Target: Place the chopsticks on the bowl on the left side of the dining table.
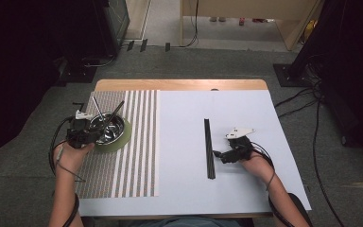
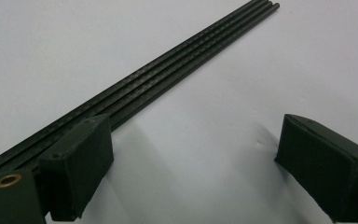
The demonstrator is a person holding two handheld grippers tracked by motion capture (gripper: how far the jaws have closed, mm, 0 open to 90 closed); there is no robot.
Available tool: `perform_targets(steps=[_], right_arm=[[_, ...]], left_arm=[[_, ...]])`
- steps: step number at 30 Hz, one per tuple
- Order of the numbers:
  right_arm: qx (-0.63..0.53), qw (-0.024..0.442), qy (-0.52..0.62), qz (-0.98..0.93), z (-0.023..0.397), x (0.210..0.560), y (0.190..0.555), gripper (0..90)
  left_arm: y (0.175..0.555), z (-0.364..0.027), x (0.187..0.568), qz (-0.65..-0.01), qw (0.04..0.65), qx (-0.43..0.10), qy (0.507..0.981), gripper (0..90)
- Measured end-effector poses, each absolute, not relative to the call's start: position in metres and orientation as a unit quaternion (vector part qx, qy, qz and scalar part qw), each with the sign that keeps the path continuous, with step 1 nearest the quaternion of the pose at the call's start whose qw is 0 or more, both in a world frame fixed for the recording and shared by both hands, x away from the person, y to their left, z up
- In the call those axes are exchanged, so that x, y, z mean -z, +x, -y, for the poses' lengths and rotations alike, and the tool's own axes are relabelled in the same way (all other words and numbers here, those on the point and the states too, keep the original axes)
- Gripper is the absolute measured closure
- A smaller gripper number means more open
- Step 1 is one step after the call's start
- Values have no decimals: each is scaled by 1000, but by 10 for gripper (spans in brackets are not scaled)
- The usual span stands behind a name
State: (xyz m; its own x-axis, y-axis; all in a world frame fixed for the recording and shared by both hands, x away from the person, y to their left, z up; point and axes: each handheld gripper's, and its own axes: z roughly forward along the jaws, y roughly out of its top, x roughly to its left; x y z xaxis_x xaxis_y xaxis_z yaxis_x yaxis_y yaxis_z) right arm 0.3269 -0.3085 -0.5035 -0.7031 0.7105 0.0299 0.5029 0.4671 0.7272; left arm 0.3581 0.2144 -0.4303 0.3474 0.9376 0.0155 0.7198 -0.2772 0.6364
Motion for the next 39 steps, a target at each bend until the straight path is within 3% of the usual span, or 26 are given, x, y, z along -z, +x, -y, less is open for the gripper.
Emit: perform_targets(steps=[11,25,34,39], right_arm=[[-370,140,359,-845,308,503,327,102],[-371,140,359,-845,308,504,327,102],[-371,140,358,-845,309,504,327,102],[-371,140,358,-845,309,504,327,102]], left_arm=[[362,-210,435,-517,269,-189,790,802],[355,-202,434,-494,282,-165,806,808],[352,-203,434,-501,291,-157,800,800],[352,-206,432,-505,307,-160,790,722]])
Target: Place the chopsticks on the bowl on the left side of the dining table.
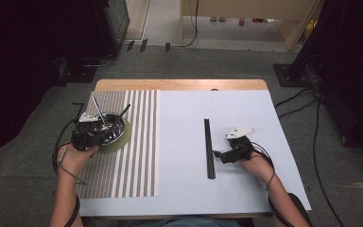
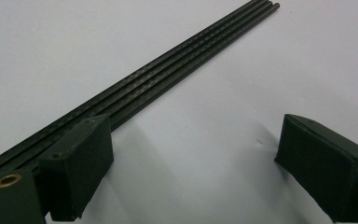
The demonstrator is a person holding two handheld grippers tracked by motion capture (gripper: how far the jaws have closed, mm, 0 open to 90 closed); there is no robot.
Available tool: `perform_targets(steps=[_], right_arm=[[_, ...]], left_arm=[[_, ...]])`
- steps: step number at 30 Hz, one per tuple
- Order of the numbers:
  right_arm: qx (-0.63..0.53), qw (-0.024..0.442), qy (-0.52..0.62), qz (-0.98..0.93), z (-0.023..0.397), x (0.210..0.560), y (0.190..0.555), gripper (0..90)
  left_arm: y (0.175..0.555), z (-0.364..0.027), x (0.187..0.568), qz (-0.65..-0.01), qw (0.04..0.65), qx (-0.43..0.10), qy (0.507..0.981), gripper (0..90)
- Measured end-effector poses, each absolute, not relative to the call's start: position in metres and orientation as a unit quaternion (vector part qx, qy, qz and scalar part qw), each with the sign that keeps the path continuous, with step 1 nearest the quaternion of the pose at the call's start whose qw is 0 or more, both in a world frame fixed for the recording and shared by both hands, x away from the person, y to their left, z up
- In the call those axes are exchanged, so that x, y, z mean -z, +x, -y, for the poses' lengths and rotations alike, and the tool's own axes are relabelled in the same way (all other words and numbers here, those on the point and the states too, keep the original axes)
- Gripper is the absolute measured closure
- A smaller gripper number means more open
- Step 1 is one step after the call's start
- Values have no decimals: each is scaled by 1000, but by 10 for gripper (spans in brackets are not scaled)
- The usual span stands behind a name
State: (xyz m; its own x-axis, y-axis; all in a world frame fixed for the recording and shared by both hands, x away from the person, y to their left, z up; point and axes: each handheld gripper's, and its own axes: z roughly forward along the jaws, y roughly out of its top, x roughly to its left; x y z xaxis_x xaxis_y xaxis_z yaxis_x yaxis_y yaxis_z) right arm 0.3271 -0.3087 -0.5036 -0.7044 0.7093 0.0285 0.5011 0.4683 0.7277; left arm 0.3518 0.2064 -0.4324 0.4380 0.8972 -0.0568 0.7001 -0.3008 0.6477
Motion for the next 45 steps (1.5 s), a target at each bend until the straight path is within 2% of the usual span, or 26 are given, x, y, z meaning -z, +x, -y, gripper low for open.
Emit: perform_targets(steps=[2,4,7,12,17,26,45], right_arm=[[-371,139,360,-845,309,504,327,102],[-371,139,360,-845,309,504,327,102],[-371,139,360,-845,309,503,327,102],[-371,140,360,-845,309,503,327,102],[-371,139,360,-845,309,504,327,102],[-371,139,360,-845,309,503,327,102],[-371,139,360,-845,309,503,327,102]], left_arm=[[351,-208,431,-508,312,-166,786,668],[350,-210,429,-513,319,-167,780,664],[344,-210,426,-516,343,-166,768,604],[333,-206,425,-512,327,-189,771,518],[327,-204,420,-518,338,-200,760,449],[314,-206,421,-528,336,-201,753,401],[294,-213,424,-537,329,-224,743,361]])
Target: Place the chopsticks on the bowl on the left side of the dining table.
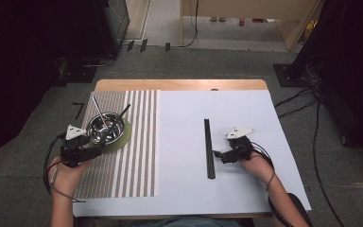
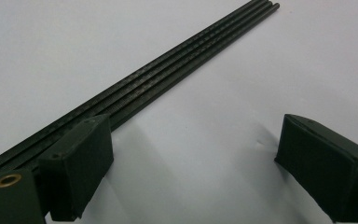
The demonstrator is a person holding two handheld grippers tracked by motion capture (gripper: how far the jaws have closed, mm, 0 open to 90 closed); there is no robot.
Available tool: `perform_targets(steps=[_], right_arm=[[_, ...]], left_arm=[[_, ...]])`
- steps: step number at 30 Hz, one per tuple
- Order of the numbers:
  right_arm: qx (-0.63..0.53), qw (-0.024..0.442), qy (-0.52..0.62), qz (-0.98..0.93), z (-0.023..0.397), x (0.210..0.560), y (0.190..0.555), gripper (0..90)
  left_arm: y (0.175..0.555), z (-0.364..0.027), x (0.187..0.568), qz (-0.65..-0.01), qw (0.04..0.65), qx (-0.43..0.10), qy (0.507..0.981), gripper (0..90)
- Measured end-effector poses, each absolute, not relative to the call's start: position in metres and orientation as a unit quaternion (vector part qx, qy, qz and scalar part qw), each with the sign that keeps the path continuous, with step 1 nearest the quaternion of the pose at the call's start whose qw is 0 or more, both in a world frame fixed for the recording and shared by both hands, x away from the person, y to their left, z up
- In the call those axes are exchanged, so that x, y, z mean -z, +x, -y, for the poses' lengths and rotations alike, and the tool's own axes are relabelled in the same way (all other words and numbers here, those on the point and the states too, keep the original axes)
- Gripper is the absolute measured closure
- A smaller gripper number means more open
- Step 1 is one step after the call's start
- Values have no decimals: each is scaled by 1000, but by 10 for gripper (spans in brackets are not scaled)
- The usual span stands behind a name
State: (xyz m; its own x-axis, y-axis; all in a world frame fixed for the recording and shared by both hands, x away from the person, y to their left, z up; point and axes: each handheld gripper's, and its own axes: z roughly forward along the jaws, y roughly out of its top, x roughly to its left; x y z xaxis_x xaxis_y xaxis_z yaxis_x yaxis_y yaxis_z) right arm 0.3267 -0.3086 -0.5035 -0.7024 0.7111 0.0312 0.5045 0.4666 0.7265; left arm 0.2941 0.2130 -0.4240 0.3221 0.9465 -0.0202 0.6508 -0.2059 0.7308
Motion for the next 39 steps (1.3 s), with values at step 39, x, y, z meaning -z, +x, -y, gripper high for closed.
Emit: perform_targets(steps=[39], right_arm=[[-371,140,359,-845,309,503,327,102]], left_arm=[[289,-235,445,-549,328,-243,730,341]])
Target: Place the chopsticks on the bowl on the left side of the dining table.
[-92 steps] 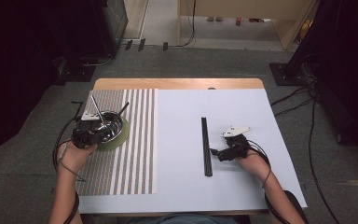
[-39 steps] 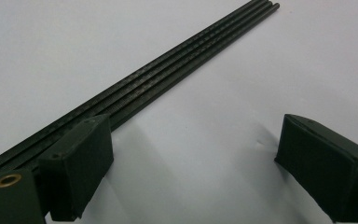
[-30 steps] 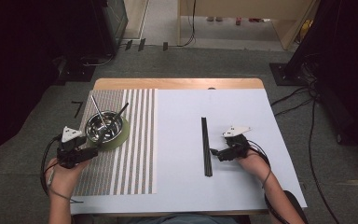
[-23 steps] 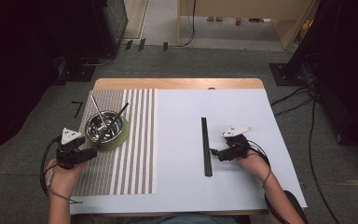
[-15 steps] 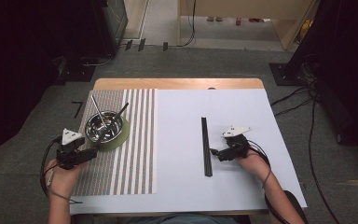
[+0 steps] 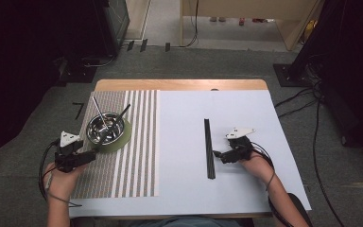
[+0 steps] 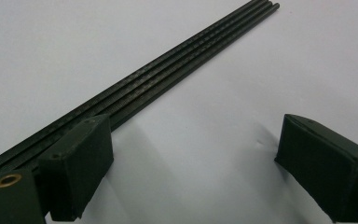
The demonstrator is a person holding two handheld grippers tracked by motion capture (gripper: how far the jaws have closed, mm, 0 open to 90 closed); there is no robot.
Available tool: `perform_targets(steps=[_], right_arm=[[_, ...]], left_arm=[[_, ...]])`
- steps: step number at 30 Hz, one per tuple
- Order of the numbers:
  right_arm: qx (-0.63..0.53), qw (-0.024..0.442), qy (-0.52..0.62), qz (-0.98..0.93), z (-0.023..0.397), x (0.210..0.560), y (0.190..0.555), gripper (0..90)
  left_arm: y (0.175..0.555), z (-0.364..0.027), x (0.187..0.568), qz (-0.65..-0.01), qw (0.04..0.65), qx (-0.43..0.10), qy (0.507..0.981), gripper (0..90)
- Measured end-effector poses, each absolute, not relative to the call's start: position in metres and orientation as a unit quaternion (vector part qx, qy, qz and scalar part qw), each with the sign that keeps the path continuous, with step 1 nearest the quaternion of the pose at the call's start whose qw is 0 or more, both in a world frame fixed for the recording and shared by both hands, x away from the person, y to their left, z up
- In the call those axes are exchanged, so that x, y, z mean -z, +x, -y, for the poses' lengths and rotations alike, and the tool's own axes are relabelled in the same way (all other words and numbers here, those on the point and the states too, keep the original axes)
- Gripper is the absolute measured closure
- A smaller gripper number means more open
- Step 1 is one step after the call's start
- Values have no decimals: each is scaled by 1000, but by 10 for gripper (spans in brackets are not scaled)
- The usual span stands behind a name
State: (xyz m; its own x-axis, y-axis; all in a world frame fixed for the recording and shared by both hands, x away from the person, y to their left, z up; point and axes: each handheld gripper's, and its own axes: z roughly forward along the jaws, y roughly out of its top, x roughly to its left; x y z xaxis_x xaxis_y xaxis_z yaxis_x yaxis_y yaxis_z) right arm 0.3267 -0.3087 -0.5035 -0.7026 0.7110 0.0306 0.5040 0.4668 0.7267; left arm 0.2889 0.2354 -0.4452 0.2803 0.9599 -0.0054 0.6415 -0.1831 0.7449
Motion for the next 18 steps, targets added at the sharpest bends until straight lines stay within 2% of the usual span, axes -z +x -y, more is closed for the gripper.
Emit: perform_targets(steps=[18], right_arm=[[-371,140,359,-845,309,503,327,102]], left_arm=[[287,-249,444,-565,334,-249,712,342]])
